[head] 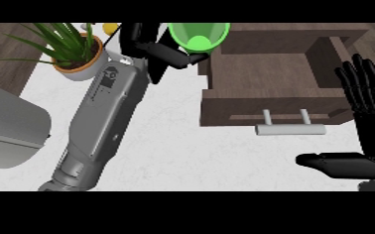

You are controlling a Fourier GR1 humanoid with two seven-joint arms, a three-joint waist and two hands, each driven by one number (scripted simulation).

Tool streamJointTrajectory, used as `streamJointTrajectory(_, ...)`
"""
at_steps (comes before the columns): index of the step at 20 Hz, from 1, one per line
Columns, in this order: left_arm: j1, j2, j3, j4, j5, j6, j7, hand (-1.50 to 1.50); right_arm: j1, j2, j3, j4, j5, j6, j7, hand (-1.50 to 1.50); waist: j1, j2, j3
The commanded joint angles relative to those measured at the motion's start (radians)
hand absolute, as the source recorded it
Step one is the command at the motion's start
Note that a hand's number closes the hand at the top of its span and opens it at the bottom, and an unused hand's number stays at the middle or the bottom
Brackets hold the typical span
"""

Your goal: Pick up the cup, place it into the drawer and close the drawer

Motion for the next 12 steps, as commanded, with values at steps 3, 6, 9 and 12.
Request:
streamJointTrajectory(3, -0.101, -0.005, -0.078, 0.073, 0.009, 0.119, 0.05, 1.5, 0.022, 0.012, 0.005, -0.041, 0.002, -0.007, 0.033, -1.5, -0.004, 0.001, 0.0)
streamJointTrajectory(6, -0.184, -0.005, -0.115, 0.18, 0.115, 0.137, 0.067, 1.5, 0.023, 0.035, 0.035, 0.006, 0.024, -0.001, -0.026, -1.5, -0.012, 0.004, 0.0)
streamJointTrajectory(9, -0.28, -0.005, -0.143, 0.286, 0.178, 0.22, 0.066, 1.5, -0.024, -0.03, -0.024, 0.057, -0.026, 0.047, -0.017, -1.5, -0.023, 0.007, 0.0)
streamJointTrajectory(12, -0.298, -0.005, -0.224, 0.303, 0.235, 0.258, 0.091, 1.5, 0.008, 0.014, 0.018, -0.008, 0.013, 0.009, -0.002, -1.5, -0.022, 0.004, 0.0)
